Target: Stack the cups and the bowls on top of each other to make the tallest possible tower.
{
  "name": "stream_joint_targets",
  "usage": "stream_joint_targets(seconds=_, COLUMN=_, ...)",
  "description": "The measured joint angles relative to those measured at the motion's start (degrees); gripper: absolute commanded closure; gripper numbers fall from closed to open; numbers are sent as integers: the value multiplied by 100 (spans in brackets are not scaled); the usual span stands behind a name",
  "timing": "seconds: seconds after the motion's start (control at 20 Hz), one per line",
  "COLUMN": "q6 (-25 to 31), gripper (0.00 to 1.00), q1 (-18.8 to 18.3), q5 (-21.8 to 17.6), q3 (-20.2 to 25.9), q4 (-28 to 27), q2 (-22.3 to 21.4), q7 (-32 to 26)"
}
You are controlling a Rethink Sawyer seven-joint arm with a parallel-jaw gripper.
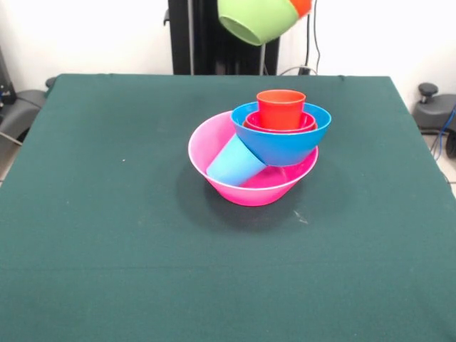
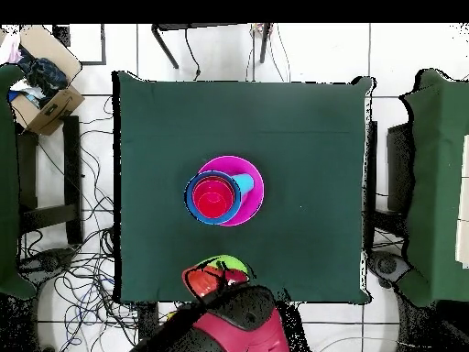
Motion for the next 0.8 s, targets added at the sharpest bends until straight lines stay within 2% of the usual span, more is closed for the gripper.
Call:
stream_joint_targets(seconds=0.3, q6=-446, gripper=100, q1=-61, q5=-151, q3=101, q4=-511, q2=-180, q7=1686)
stream_joint_targets(seconds=0.65, q6=-645, gripper=100, q1=-216, q5=-152, q3=320, q4=-776, q2=-240, q7=2853)
stream_joint_targets(seconds=0.7, q6=-742, gripper=100, q1=-350, q5=-154, q3=444, q4=-834, q2=-241, q7=3150)
stream_joint_targets(seconds=0.8, q6=-873, gripper=100, q1=-533, q5=-152, q3=591, q4=-873, q2=-243, q7=3347)
